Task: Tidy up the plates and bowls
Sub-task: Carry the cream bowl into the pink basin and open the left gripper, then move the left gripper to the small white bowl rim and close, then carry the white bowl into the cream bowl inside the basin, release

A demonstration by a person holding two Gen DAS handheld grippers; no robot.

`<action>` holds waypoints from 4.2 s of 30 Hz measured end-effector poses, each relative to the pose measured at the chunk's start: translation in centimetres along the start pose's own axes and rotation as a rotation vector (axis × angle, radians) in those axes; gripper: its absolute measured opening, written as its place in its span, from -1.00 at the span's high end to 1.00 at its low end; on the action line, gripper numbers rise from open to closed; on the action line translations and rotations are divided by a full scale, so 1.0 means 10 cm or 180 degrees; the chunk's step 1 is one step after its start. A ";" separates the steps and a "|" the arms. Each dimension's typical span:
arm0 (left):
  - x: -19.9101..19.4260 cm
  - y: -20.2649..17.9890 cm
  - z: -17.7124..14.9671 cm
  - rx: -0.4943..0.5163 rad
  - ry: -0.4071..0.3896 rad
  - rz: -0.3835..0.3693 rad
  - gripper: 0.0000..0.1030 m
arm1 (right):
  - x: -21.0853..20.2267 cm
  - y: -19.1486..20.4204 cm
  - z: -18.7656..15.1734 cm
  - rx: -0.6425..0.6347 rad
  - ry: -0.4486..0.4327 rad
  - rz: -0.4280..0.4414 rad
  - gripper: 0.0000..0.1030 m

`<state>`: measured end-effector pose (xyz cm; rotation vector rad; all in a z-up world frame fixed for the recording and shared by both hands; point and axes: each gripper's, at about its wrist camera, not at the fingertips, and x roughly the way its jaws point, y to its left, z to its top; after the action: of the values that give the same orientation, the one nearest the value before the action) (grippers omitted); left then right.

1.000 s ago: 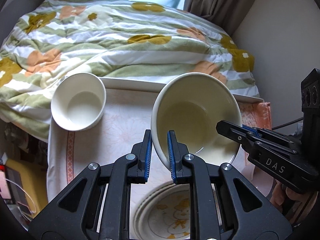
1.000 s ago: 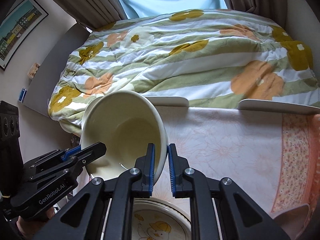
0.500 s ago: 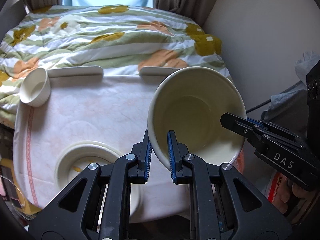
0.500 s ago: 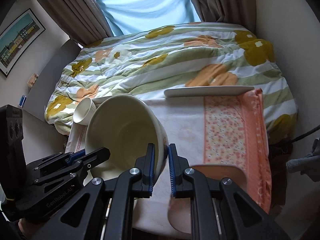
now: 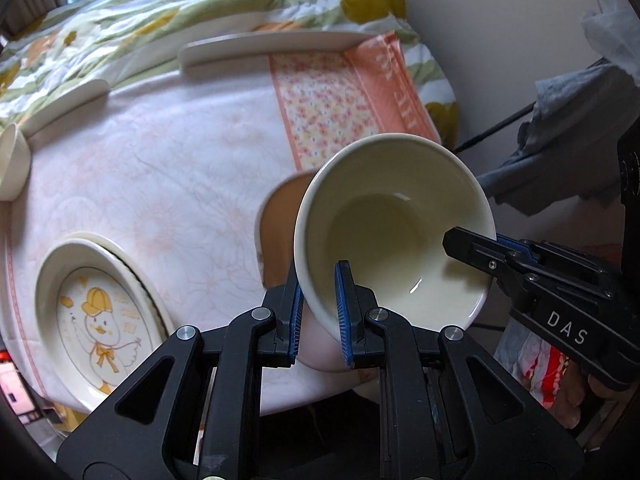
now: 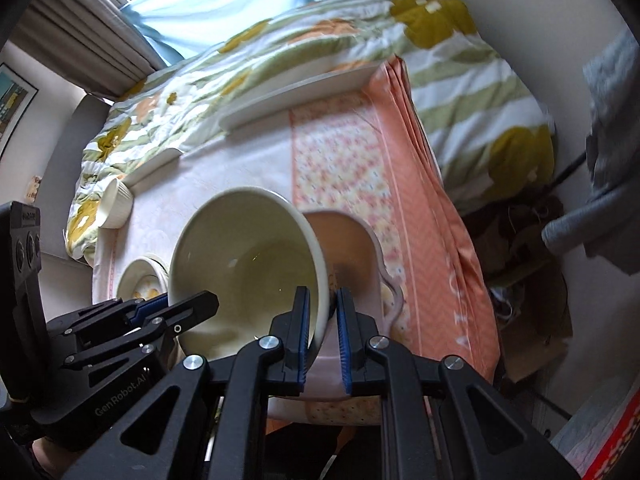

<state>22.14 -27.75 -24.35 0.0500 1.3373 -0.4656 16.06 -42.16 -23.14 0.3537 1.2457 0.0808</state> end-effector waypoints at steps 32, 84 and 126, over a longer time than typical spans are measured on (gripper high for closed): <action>0.53 -0.09 0.13 0.0428 0.0335 0.0481 0.74 | 0.54 -0.18 -0.15 0.0316 0.0365 -0.0165 0.77; -1.95 3.74 -0.49 -0.2541 -0.1471 0.0703 -0.87 | 0.63 3.29 1.28 -0.2384 -0.0007 0.0916 -0.99; -0.67 4.64 0.21 -0.2328 -0.1014 0.0551 0.74 | 2.67 4.10 1.50 -0.2238 0.0872 0.0972 0.71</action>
<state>39.44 15.68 -28.11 -0.4908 1.1082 0.1757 44.12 -0.07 -30.85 -0.0891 1.3372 0.8294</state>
